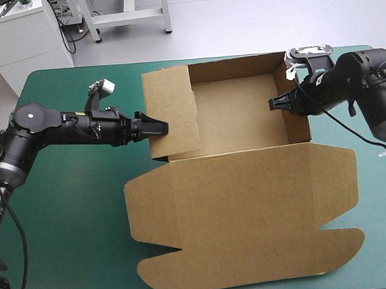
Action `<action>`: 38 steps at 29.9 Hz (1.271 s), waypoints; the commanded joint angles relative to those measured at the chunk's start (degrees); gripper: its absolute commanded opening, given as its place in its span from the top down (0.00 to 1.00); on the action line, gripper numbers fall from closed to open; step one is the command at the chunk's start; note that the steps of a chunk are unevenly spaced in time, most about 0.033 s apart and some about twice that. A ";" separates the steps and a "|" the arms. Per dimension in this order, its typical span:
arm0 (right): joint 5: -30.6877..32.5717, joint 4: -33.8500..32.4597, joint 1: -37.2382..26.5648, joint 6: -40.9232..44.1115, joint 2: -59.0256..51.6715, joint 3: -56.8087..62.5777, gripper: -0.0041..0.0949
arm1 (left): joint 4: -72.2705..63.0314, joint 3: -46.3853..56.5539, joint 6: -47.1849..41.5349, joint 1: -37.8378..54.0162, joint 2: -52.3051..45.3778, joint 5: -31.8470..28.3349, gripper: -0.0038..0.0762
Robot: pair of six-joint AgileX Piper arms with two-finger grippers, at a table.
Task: Fold the box
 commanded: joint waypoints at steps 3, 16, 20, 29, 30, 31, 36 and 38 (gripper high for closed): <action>-4.50 -2.93 5.78 4.00 -3.48 -1.84 0.98 | 5.09 -7.62 -9.40 -3.15 -1.74 -4.88 0.22; -5.92 -8.99 12.22 10.08 -3.62 -1.84 0.98 | 36.60 -8.13 -34.54 -18.13 -1.74 -13.81 0.22; -5.92 -8.89 12.65 10.65 -4.36 -1.84 0.98 | 44.64 -8.13 -42.98 -20.94 -1.74 -16.56 0.22; -5.36 -9.25 12.78 10.76 -5.55 -1.84 0.98 | 45.73 -8.13 -46.33 -24.14 -1.74 -20.56 0.22; -5.24 -9.14 12.78 10.76 -5.55 -1.84 0.98 | 45.62 -8.13 -46.33 -24.14 -1.74 -20.56 0.22; -5.09 -9.14 12.78 10.76 -5.55 -1.84 0.98 | 45.62 -8.13 -46.33 -24.14 -1.74 -20.46 0.22; -4.99 -9.26 12.78 10.67 -5.55 -1.84 0.98 | 45.53 -8.35 -46.23 -24.14 -2.21 -20.24 0.22; -4.99 -9.43 12.78 10.67 -5.55 -1.84 0.98 | 45.84 -8.35 -46.23 -24.14 -2.78 -20.24 0.22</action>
